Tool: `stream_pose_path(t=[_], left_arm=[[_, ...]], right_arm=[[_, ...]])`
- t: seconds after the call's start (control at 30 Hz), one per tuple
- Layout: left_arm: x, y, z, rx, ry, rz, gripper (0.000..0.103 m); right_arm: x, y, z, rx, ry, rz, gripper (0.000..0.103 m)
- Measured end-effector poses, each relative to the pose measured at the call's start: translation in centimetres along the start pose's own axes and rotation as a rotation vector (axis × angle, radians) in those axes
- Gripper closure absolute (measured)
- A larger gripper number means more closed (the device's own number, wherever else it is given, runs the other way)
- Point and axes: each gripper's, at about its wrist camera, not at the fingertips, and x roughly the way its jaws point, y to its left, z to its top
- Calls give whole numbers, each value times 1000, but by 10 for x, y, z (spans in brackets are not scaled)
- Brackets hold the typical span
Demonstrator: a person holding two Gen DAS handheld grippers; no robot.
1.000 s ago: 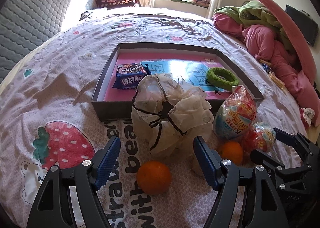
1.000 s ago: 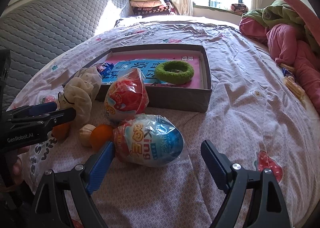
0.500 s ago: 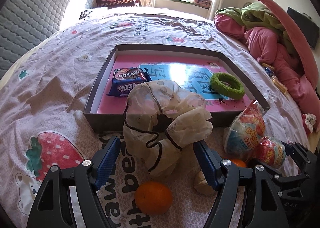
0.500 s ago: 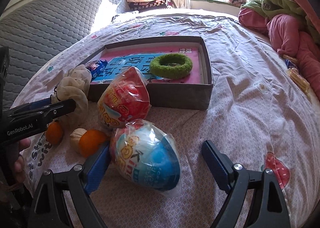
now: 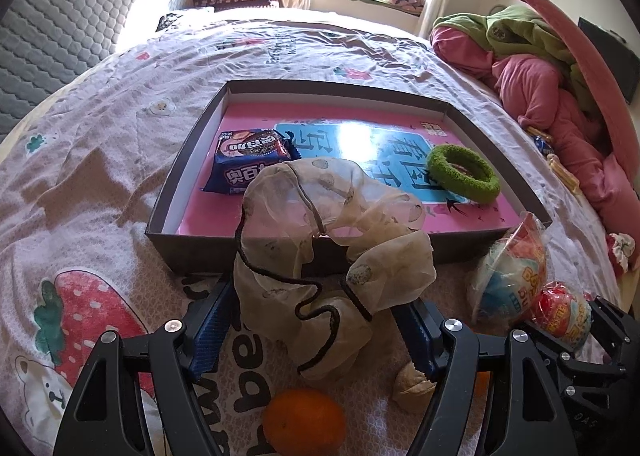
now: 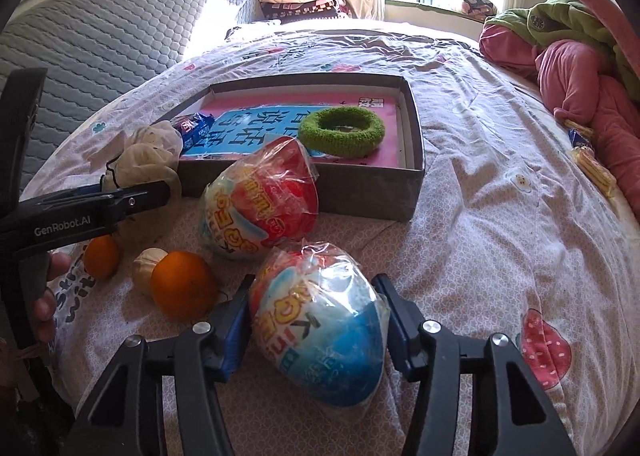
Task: Organize objects
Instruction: 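Close the right gripper on the wrapped Kinder egg while the left lifts the mesh bag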
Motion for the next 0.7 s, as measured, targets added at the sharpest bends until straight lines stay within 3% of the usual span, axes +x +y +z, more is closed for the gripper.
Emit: stream_pose_path(t=[0.4, 0.57, 0.63, 0.7], left_arm=[[6, -2, -2, 15, 7, -50, 28], [5, 1, -1, 11, -2, -55, 49], [4, 2, -1, 2, -4, -74, 67], [3, 2, -1, -2, -5, -86, 73]], right_arm=[[-2, 3, 0, -13, -27, -5, 46], [-2, 3, -1, -16, -32, -6, 46], [-3, 3, 0, -14, -35, -6, 46], [-3, 2, 0, -12, -36, -6, 46]])
